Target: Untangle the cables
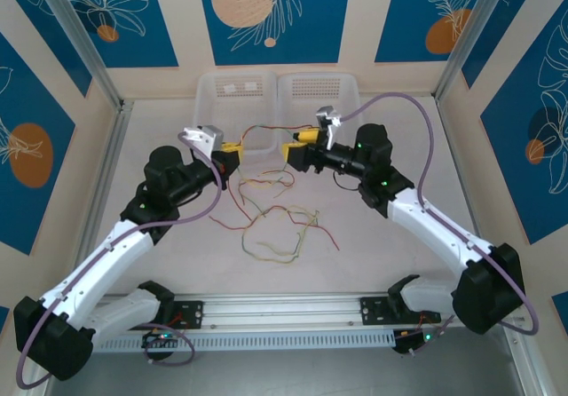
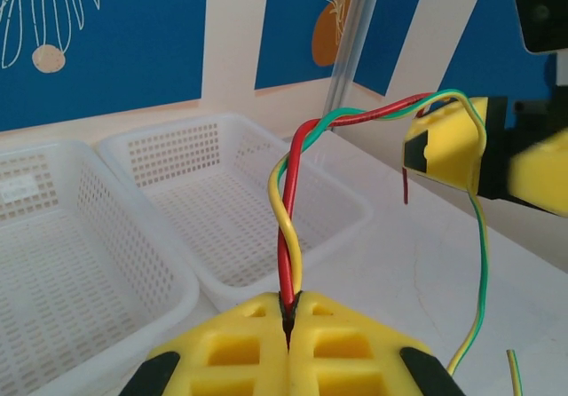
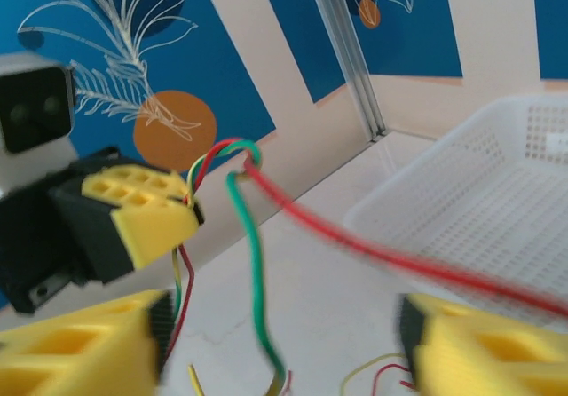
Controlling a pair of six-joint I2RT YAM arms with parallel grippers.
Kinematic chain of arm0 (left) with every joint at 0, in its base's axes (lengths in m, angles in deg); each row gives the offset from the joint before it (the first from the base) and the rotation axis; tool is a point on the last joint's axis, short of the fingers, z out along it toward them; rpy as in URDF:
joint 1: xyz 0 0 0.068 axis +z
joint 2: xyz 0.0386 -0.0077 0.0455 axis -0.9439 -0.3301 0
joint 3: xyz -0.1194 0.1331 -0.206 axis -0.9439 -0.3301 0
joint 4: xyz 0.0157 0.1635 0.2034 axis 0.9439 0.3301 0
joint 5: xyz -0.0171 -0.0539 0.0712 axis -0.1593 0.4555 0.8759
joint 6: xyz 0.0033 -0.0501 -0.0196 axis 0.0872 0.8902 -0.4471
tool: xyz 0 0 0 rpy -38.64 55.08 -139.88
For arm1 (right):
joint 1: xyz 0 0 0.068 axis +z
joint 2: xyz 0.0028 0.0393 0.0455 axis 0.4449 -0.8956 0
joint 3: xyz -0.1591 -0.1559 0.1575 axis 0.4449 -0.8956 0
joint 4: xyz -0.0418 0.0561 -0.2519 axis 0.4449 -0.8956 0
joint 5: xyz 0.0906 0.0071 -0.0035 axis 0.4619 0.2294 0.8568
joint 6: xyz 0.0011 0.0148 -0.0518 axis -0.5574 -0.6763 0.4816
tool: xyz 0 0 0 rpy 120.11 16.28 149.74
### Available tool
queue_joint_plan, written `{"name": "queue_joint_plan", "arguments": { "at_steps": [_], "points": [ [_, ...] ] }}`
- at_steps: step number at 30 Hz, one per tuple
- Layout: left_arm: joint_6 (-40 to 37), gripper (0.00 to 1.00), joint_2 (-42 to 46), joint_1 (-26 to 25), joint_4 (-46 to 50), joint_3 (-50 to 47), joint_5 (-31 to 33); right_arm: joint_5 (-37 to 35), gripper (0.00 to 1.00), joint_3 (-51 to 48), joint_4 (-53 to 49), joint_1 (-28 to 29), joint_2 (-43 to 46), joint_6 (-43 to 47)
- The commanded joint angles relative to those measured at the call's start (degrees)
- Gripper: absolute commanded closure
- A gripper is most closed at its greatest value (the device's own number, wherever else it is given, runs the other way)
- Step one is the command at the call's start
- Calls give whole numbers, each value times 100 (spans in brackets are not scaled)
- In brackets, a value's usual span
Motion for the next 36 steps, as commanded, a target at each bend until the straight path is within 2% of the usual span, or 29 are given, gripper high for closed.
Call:
{"name": "queue_joint_plan", "arguments": {
  "at_steps": [1, 2, 3, 6, 9, 10, 17, 24, 32, 36],
  "points": [
    [23, 100, 166, -40, -302, -87, -91, -603, 68, 232, -315, 55, -109, -102],
    [0, 100, 201, -37, -285, -122, -2, -850, 79, 209, -346, 57, -71, -112],
    [-19, 100, 249, -40, -256, -155, 105, -1047, 83, 174, -384, 38, -15, -106],
    [-96, 100, 369, -40, -155, -304, 597, -1330, 84, 98, -527, -61, 185, 4],
    [-61, 100, 462, -27, -114, -502, 1295, -1557, 94, 55, -769, -146, 400, 139],
    [-23, 100, 504, -23, -155, -586, 1499, -1635, 100, 21, -818, -192, 468, 167],
    [19, 100, 504, 37, -279, -814, 1877, -1803, 100, -225, -1010, -545, 848, 181],
    [40, 100, 477, 105, -205, -813, 1998, -2112, 100, -314, -1278, -596, 1111, 500],
    [65, 100, 413, 162, -212, -839, 1815, -2339, 100, -350, -1448, -666, 1310, 645],
    [39, 83, 364, 162, -273, -848, 1667, -2113, 100, -404, -1358, -669, 1360, 680]
  ]
}}
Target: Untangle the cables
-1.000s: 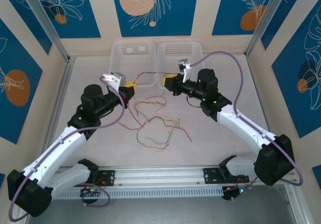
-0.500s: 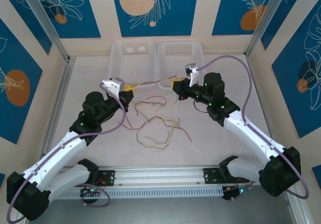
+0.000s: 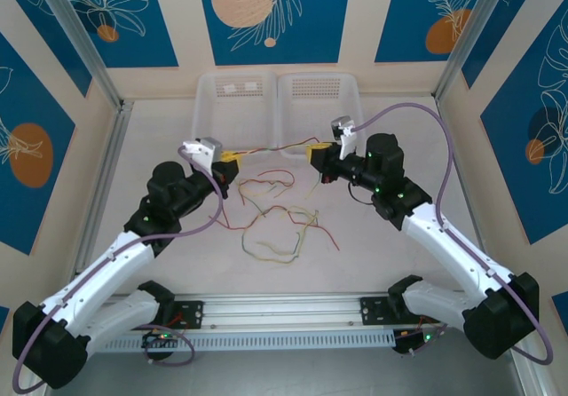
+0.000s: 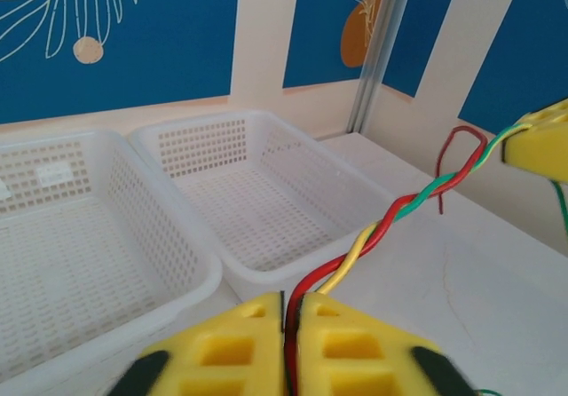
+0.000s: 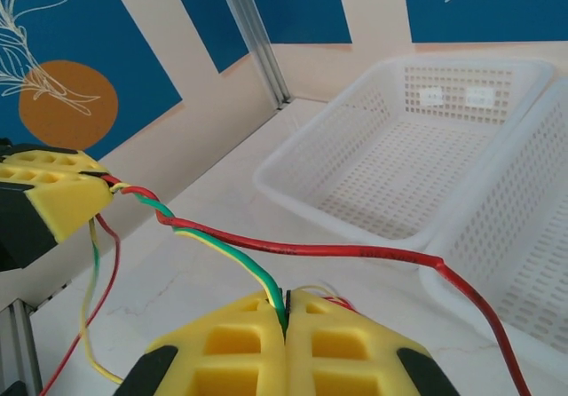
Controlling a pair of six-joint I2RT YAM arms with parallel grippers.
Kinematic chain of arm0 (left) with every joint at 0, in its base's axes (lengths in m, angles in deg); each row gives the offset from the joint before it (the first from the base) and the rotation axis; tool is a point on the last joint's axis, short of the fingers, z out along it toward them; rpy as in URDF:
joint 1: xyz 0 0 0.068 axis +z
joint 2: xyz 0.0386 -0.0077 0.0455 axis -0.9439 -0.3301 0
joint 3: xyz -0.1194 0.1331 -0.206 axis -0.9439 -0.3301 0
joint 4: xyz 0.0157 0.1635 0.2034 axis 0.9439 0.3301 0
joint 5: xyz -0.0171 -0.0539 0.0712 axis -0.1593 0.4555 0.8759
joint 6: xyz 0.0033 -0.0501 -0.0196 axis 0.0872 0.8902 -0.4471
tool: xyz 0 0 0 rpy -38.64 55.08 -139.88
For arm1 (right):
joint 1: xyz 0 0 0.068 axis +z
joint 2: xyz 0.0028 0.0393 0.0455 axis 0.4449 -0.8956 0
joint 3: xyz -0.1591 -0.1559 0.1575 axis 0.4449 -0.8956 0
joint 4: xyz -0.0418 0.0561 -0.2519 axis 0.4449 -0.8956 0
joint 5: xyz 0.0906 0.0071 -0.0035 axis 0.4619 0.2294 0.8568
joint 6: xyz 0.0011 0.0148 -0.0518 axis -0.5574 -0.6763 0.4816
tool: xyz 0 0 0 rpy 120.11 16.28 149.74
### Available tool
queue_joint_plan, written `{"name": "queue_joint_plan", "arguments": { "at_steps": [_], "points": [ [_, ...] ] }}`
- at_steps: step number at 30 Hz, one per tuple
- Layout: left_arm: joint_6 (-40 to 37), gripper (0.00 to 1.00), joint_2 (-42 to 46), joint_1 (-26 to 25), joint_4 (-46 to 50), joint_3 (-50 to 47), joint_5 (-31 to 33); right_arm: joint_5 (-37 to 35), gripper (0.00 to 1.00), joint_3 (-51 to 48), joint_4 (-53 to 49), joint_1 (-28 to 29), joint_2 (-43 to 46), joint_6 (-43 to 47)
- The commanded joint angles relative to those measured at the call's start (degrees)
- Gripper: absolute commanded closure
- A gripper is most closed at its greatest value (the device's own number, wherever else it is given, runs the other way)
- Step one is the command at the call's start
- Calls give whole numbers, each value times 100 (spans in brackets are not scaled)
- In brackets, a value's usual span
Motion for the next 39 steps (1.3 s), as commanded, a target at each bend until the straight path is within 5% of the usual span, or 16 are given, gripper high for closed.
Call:
{"name": "queue_joint_plan", "arguments": {
  "at_steps": [1, 4, 6, 8, 11, 13, 25, 39],
  "points": [
    [43, 77, -9, 282, 197, -84, 835, -820, 100, -63, 177, -398, 306, 50],
    [43, 77, -52, 282, 175, -75, 769, -569, 100, -146, 349, -367, 333, 53],
    [17, 96, -75, 283, 132, -83, 670, -558, 100, -167, 409, -335, 349, 70],
    [16, 97, -88, 289, 95, -91, 605, -576, 100, -170, 402, -321, 344, 86],
    [-4, 71, -110, 283, 92, -63, 556, -587, 100, -139, 383, -325, 351, 103],
    [-18, 62, -134, 287, 84, -57, 487, -606, 100, -139, 368, -323, 354, 111],
    [-266, 55, -380, 276, -472, -110, -1219, -478, 100, 28, 372, -316, 443, -114],
    [-115, 40, -590, 257, -986, -241, -1924, -288, 100, 133, 503, -295, 552, -430]
  ]
}}
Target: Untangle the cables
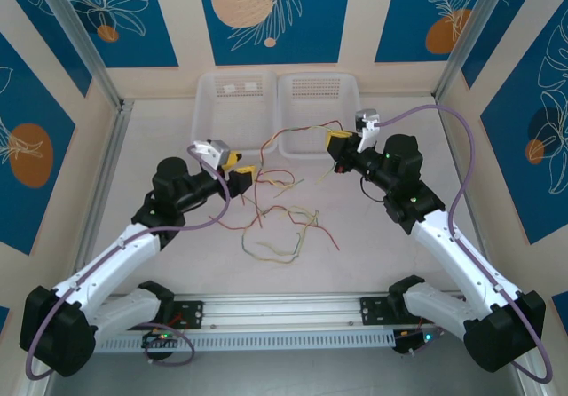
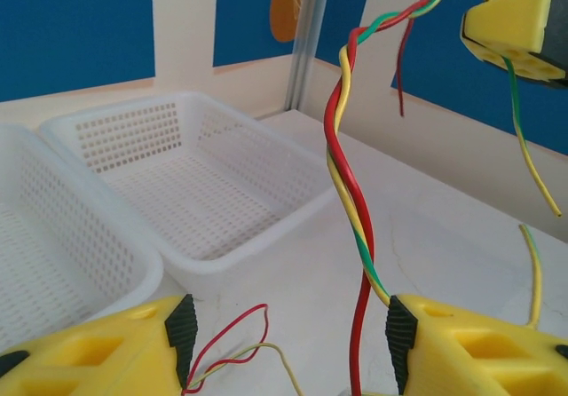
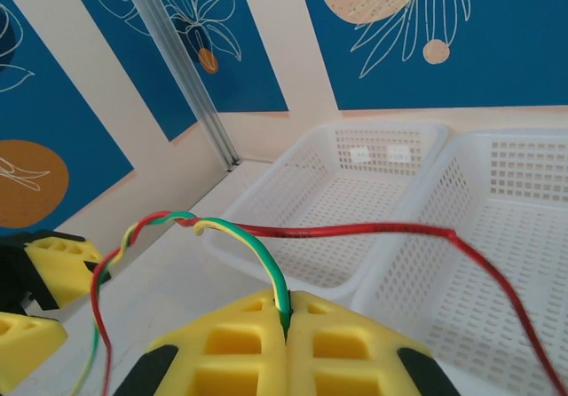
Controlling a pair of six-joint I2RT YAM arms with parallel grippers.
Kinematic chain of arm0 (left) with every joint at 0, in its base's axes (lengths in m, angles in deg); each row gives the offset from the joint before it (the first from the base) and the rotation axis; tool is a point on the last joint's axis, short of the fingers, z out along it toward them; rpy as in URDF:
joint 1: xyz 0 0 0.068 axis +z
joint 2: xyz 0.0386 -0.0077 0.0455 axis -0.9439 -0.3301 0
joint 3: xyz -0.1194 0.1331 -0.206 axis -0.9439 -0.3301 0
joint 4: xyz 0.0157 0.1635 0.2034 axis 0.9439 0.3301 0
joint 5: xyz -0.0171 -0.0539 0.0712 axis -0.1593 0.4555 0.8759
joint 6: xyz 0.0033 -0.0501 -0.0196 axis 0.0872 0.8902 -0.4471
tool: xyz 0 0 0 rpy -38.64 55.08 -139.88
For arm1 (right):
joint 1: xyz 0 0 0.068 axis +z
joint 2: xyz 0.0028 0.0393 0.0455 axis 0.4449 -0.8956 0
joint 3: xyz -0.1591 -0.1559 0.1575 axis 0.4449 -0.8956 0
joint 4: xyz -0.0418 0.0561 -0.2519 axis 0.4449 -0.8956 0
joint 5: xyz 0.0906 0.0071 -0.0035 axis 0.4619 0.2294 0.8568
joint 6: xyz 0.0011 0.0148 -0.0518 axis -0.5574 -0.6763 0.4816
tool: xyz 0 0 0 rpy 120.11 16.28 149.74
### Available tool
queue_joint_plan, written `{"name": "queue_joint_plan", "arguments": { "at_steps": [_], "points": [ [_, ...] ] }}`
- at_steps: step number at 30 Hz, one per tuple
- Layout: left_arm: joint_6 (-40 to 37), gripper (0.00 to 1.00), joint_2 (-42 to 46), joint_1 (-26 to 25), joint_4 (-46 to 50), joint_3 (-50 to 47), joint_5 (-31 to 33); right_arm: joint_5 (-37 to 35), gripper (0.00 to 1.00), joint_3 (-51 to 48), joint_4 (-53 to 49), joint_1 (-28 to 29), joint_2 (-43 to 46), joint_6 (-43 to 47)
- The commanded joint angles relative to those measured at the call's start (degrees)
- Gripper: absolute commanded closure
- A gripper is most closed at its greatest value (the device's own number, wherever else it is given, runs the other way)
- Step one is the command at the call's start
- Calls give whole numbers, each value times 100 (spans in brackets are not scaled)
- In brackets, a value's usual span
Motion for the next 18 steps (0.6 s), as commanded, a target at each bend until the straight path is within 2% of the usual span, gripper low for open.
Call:
{"name": "queue_joint_plan", "arguments": {
  "at_steps": [1, 18],
  "points": [
    [140, 39, -100, 8, -434, -70, -417, 118, 100, 204, 243, 36, 131, -163],
    [478, 41, -770, -311, -859, 248, -766, -129, 100, 166, 360, 234, 130, -214]
  ]
}}
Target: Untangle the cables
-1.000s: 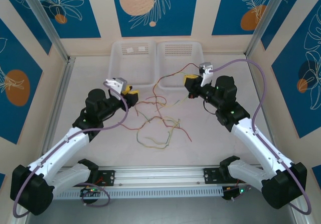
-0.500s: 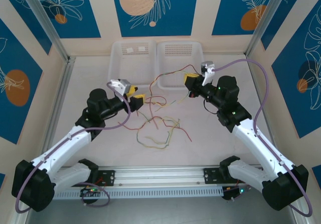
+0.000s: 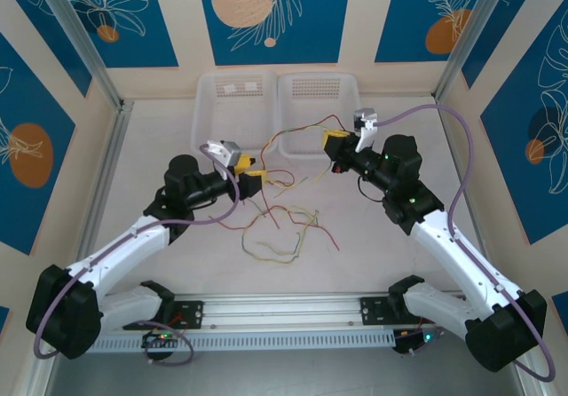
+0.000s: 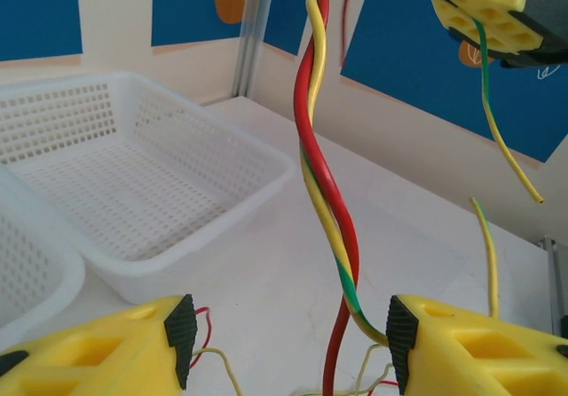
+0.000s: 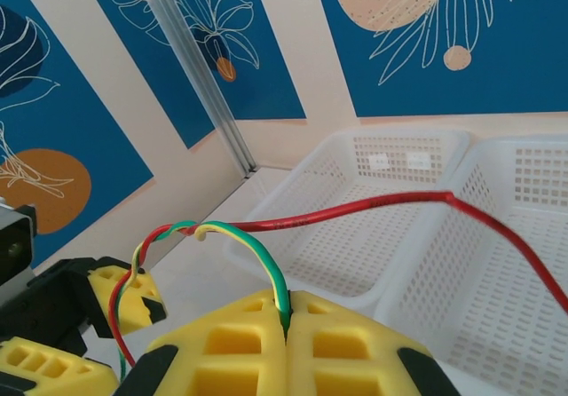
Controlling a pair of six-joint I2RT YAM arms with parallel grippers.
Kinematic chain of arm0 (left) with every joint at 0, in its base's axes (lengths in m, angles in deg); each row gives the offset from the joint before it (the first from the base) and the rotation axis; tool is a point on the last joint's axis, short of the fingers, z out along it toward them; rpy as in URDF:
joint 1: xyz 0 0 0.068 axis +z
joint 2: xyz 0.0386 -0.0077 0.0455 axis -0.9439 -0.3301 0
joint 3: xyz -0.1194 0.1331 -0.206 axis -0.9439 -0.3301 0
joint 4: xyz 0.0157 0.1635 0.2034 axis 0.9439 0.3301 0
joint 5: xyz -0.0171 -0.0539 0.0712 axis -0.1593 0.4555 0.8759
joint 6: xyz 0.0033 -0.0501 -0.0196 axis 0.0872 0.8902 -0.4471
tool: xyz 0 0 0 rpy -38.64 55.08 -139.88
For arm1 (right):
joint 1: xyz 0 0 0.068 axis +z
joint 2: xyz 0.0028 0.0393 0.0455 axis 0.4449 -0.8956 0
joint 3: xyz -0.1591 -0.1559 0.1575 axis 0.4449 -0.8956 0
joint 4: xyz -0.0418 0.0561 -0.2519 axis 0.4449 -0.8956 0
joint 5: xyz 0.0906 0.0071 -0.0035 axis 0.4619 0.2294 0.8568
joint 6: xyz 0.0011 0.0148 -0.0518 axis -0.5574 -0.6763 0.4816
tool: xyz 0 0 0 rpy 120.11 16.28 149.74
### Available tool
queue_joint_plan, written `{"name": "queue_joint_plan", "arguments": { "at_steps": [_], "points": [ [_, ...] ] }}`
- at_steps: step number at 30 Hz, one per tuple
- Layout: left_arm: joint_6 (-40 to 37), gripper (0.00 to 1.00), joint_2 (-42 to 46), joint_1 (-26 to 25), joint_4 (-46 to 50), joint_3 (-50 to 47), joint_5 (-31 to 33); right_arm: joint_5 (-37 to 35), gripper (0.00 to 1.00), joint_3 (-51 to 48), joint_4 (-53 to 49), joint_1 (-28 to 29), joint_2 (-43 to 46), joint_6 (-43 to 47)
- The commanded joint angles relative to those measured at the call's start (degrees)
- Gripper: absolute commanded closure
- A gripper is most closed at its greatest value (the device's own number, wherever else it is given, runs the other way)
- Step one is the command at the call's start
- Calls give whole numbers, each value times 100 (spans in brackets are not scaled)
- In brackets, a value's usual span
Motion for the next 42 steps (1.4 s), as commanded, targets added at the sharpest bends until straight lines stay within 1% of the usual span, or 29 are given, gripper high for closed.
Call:
{"name": "queue_joint_plan", "arguments": {
  "at_steps": [1, 3, 4, 6, 8, 10, 14, 15, 17, 18, 19, 21, 22, 23, 24, 25, 26, 27, 28, 31, 35, 39, 42],
  "points": [
    [166, 41, -134, -114, -352, 228, -161, -142, 100, 140, 234, 70, 125, -42],
    [161, 43, -178, -156, -402, 249, -151, -187, 100, 142, 214, 106, 130, 0],
    [156, 47, -188, -169, -394, 271, -138, -211, 100, 144, 200, 118, 129, 19],
    [128, 58, -198, -188, -385, 298, -130, -254, 100, 125, 169, 129, 147, 35],
    [101, 77, -199, -193, -315, 322, -64, -296, 100, 105, 156, 146, 177, 58],
    [63, 83, -168, -200, -233, 325, 19, -375, 100, 97, 110, 155, 214, 96],
    [16, 83, -98, -199, -168, 274, 106, -554, 100, 45, 11, 155, 324, 210],
    [12, 77, -86, -194, -144, 280, 120, -606, 100, 37, -23, 155, 334, 234],
    [-20, 72, -76, -195, -75, 272, 174, -721, 100, 44, -120, 155, 375, 297],
    [-16, 66, -77, -201, -40, 272, 224, -770, 100, 43, -164, 149, 396, 327],
    [-28, 64, -62, -199, -4, 272, 266, -814, 100, 47, -200, 147, 422, 367],
    [-57, 74, -48, -201, -21, 242, 264, -879, 100, 36, -237, 138, 470, 411],
    [-57, 76, -49, -201, -26, 229, 273, -888, 100, 26, -238, 124, 491, 401],
    [-50, 90, -44, -201, -32, 216, 291, -879, 100, 18, -234, 120, 509, 404],
    [-60, 97, -49, -198, -41, 213, 289, -871, 100, 15, -237, 122, 520, 396],
    [-55, 98, -56, -196, -38, 211, 300, -865, 100, 10, -237, 115, 523, 387],
    [-45, 96, -66, -193, -42, 211, 309, -858, 100, 0, -231, 112, 526, 369],
    [-24, 85, -67, -198, -46, 222, 332, -857, 100, -9, -212, 112, 513, 359],
    [9, 66, -66, -197, -51, 224, 358, -844, 100, -24, -195, 117, 513, 345],
    [159, 65, -52, -197, -131, 261, 278, -871, 100, -83, -112, 113, 507, 274],
    [516, 65, -62, -201, -251, 342, 102, -947, 100, -106, -80, 120, 427, 197],
    [1073, 67, 27, -200, -702, 232, 66, -1247, 100, -55, -149, 142, 354, 145],
    [1468, 68, 134, -199, -984, 97, 110, -1630, 100, -3, -260, 146, 316, 76]
  ]
}}
